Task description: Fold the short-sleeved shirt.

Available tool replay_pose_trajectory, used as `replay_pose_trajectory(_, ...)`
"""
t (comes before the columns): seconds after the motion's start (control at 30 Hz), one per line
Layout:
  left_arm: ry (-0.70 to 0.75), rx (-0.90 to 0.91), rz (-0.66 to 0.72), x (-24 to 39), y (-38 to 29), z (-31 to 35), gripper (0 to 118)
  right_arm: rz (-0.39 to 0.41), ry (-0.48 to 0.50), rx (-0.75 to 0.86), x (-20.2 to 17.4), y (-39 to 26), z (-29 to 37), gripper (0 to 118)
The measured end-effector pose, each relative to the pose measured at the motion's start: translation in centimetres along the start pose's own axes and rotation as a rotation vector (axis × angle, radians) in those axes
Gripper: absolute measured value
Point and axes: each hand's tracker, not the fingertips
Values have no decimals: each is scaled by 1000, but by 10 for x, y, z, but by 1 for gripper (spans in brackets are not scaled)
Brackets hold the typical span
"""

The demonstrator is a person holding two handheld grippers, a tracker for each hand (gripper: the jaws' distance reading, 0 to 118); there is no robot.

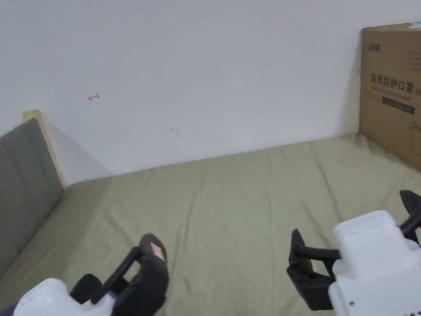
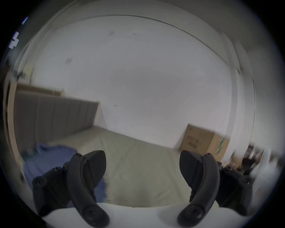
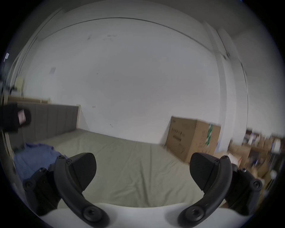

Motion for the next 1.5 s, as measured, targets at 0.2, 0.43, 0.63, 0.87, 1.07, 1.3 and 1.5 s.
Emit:
replay_pose_trajectory(0.2,91,1,363,-38,-15,-1,101,677,115,44,-48,-9,10,118)
replay_pose_trajectory(0.43,174,-19,31,-12,1,-8,101,124,216,-78,-30,-6,-2,118)
replay_pose_trajectory(0.63,131,-57,-681,51,-1,-18,101,-568,168,-174,21,-21,-16,118)
replay_pose_trajectory(0.87,96,-71,-663,51,-17,-17,101,-550,65,-211,35,-40,-14,118)
replay_pose_trajectory(1.07,95,-83,-678,54,-16,-13,100,-409,41,-144,31,-19,-2,118)
replay_pose_trajectory(1.3,113,-72,-665,51,-16,-13,6,-452,37,-88,33,-15,3,11)
replay_pose_trajectory(1.5,82,-78,-641,52,-17,-12,0,-462,42,-130,31,-20,-2,0)
